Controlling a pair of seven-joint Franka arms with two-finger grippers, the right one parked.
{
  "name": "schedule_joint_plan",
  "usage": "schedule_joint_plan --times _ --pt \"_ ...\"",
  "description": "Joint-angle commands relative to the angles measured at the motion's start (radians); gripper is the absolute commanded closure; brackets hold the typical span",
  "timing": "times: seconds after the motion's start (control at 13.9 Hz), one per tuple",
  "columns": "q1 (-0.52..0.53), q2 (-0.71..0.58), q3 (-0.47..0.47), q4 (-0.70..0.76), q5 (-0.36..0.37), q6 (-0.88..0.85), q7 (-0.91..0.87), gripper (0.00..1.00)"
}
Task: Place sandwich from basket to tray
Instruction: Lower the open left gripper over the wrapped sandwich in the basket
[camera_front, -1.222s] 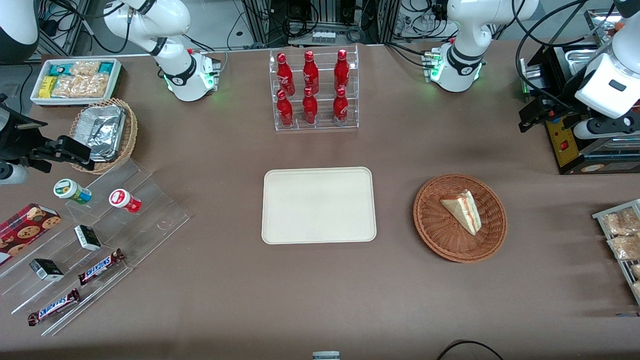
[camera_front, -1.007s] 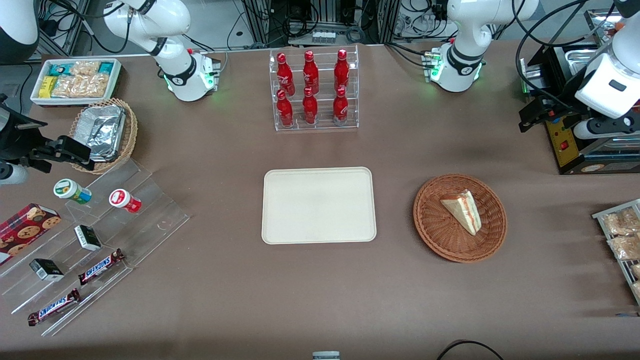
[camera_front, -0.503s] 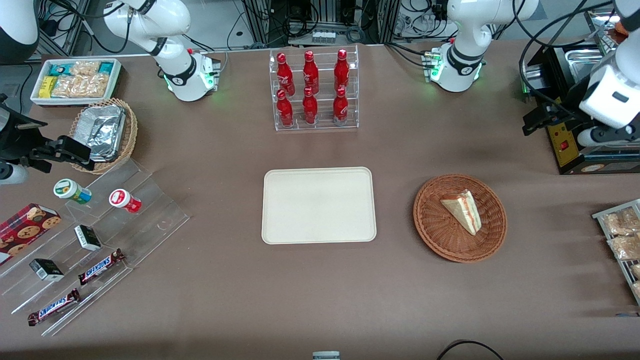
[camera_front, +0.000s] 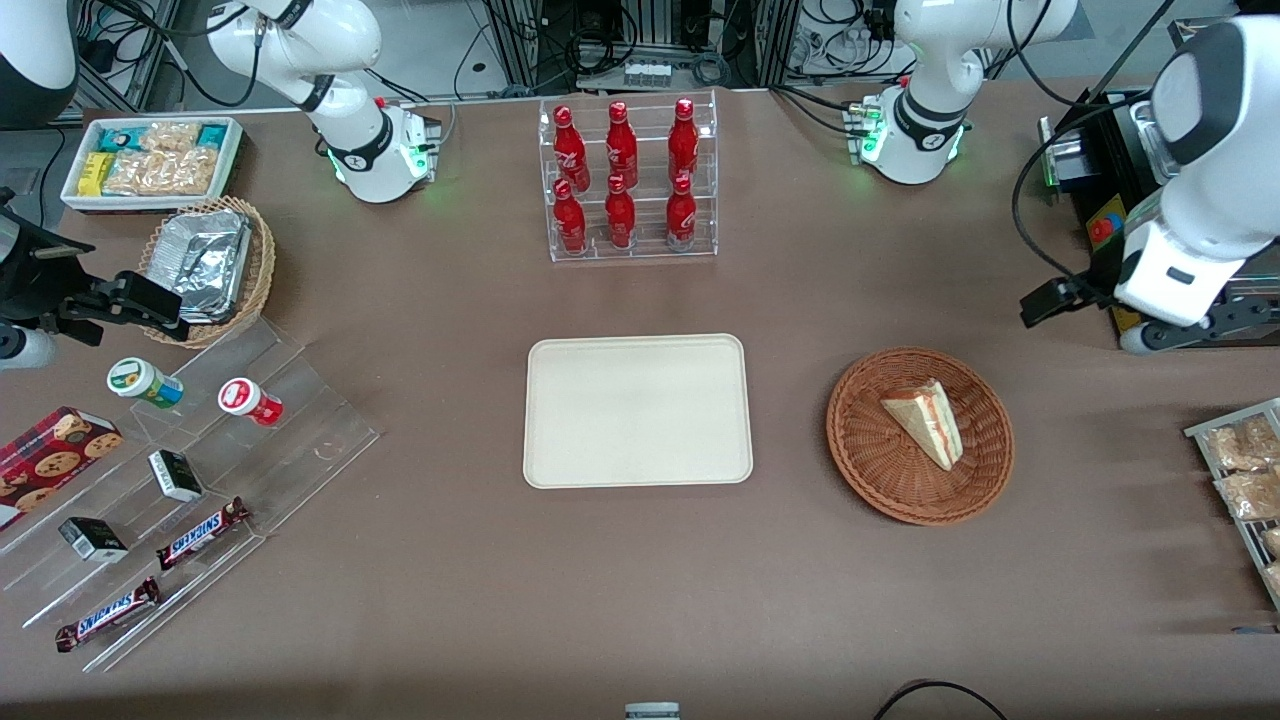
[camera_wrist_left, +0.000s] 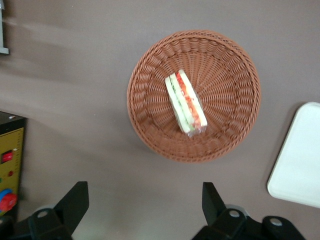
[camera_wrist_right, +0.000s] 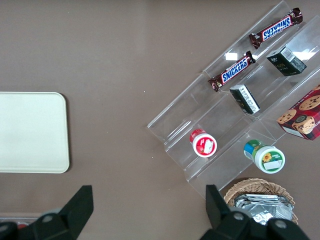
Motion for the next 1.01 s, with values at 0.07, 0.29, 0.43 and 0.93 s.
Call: schedule_joint_plan --times 0.07,0.29,0.43,0.93 --pt "-0.001 -0.014 -0.020 -0.145 0.016 0.206 -0.138 0.00" --pt "-0.001 0.015 -0.023 -0.179 0.013 0.272 -0.221 0.00" --pt "-0.002 0.044 -0.032 -0.179 0.010 0.300 -0.290 0.00" --pt "-0.002 0.152 -0.086 -0.149 -0.004 0.349 -0.402 0.00"
